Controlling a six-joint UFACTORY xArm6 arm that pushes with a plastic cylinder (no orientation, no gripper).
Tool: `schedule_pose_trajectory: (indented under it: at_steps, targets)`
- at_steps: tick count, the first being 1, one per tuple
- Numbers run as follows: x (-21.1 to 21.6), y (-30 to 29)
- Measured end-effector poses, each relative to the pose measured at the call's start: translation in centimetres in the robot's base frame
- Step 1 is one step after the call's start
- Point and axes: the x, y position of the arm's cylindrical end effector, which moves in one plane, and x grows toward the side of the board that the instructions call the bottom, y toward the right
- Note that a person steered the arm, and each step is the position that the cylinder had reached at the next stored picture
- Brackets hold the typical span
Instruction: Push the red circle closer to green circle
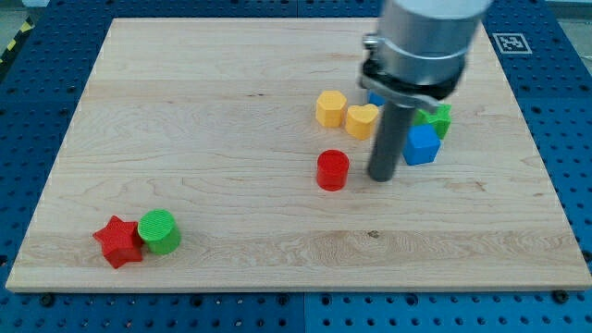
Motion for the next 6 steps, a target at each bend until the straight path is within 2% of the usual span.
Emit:
schedule_pose_trajectory:
  at_steps: [3, 6]
  targets:
    - [-1.5, -9.2]
    - [-0.8, -10.3]
